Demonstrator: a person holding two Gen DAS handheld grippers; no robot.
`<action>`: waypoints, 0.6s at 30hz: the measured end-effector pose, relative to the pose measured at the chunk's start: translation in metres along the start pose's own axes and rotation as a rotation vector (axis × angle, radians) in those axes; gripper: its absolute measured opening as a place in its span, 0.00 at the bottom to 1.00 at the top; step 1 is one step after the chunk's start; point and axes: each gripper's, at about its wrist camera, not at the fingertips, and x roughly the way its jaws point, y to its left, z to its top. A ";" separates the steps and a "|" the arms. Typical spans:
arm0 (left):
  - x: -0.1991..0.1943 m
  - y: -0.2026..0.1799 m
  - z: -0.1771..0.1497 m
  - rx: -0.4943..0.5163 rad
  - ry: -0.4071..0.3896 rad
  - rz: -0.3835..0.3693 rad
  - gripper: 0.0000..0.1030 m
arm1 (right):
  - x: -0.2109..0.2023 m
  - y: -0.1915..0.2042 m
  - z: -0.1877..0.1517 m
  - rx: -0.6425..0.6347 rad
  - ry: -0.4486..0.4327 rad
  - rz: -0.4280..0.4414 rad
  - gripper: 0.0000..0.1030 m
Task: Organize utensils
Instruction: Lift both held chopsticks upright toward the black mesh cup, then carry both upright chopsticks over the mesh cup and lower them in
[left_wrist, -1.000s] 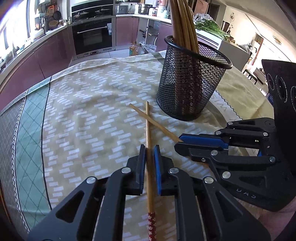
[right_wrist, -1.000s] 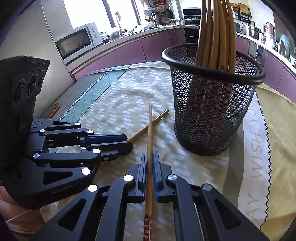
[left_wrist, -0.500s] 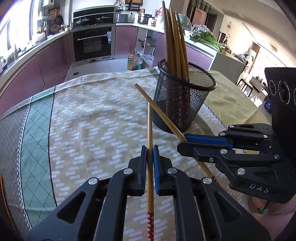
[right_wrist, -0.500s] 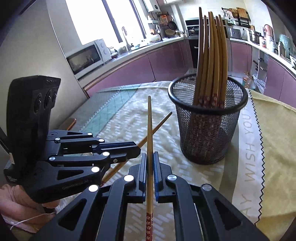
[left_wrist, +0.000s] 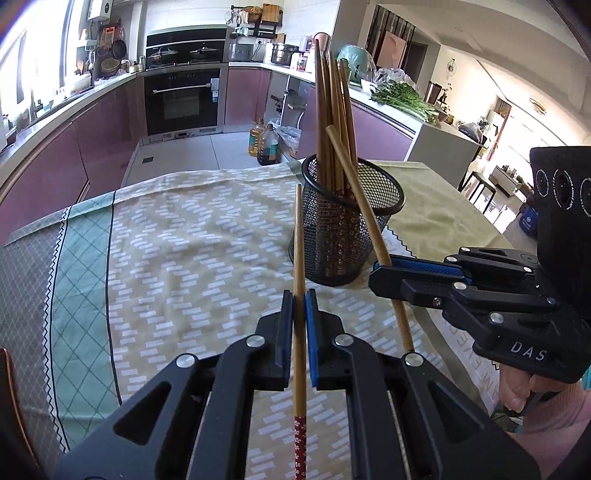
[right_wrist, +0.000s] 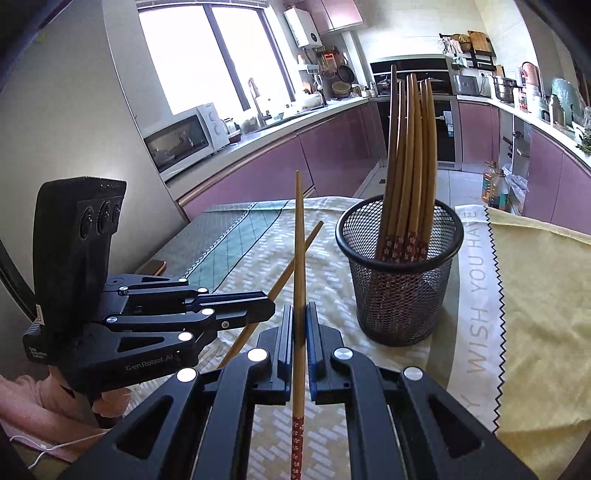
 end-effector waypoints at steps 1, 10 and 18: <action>-0.001 0.000 0.000 0.000 -0.003 -0.001 0.07 | -0.001 -0.001 0.001 0.001 -0.004 -0.001 0.05; -0.013 0.001 0.006 -0.011 -0.034 -0.014 0.07 | -0.011 -0.006 0.003 0.001 -0.036 -0.011 0.05; -0.023 -0.001 0.010 -0.012 -0.055 -0.035 0.07 | -0.018 -0.007 0.005 -0.002 -0.059 -0.020 0.05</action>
